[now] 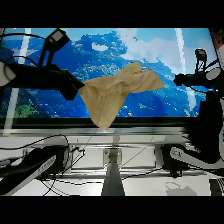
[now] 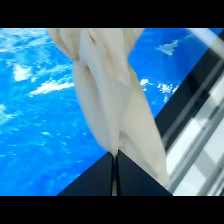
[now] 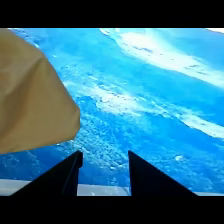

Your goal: Fold the clothes and pants, and hang the long-sleeved shirts on hangers.

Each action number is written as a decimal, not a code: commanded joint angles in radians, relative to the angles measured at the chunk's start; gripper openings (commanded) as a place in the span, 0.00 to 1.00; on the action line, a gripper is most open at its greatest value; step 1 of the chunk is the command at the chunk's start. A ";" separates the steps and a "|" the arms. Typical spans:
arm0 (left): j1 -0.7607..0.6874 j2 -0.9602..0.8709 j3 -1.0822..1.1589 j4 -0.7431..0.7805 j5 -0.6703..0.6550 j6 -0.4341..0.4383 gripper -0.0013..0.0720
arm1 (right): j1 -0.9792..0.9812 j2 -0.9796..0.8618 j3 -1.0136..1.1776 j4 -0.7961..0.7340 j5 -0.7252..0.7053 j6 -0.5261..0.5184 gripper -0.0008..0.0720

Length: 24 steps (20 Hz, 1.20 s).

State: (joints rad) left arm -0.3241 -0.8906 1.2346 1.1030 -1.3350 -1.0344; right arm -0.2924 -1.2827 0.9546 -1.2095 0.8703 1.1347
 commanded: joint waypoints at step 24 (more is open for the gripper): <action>0.002 -0.035 0.015 0.128 -0.013 -0.002 0.04 | 0.352 -0.224 0.039 0.231 -0.145 -0.483 0.82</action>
State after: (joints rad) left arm -0.3225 -0.9245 1.2484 1.2301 -1.3479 -1.0370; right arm 0.0265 -1.5063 0.9726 -0.9146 0.7780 0.7406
